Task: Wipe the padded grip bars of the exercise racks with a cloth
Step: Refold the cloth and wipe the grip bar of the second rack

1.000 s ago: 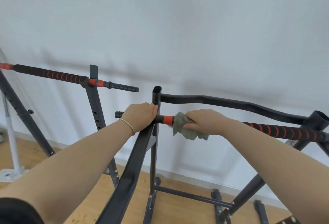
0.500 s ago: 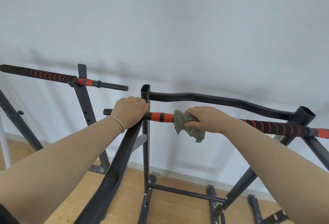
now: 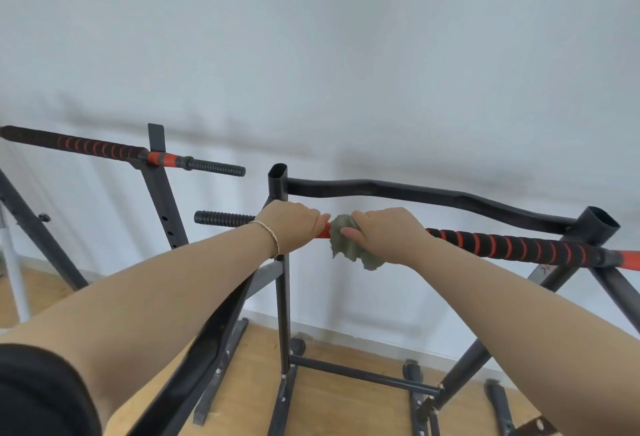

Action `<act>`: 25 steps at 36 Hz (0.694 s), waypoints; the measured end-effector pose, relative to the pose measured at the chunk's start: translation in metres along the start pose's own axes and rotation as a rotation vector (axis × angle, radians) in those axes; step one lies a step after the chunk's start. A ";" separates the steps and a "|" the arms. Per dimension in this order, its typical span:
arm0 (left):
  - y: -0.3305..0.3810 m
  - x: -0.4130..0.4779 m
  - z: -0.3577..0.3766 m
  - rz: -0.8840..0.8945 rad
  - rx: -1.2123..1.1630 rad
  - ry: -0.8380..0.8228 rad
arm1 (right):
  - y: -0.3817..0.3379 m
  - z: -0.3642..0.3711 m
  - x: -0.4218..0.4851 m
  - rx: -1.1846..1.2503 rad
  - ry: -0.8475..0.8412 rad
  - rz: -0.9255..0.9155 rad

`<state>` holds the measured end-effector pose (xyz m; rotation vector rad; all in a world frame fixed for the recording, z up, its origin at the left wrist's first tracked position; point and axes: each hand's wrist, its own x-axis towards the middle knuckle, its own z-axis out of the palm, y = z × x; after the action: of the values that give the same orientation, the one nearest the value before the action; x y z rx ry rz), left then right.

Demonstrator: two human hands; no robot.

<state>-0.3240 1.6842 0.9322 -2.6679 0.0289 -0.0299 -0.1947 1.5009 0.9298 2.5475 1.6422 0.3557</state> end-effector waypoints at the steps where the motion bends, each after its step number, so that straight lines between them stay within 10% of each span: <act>1: 0.000 0.000 -0.001 -0.003 0.000 -0.005 | 0.000 -0.004 0.004 0.052 -0.061 0.013; 8: 0.001 -0.006 -0.006 0.010 0.052 -0.001 | 0.014 -0.027 0.028 0.458 -0.417 0.211; 25: 0.015 0.024 -0.027 -0.061 -0.151 -0.011 | 0.034 -0.021 -0.043 0.200 -0.101 0.043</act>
<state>-0.3014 1.6577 0.9502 -2.8195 -0.0556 -0.0340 -0.1872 1.4466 0.9506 2.6961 1.6656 0.0673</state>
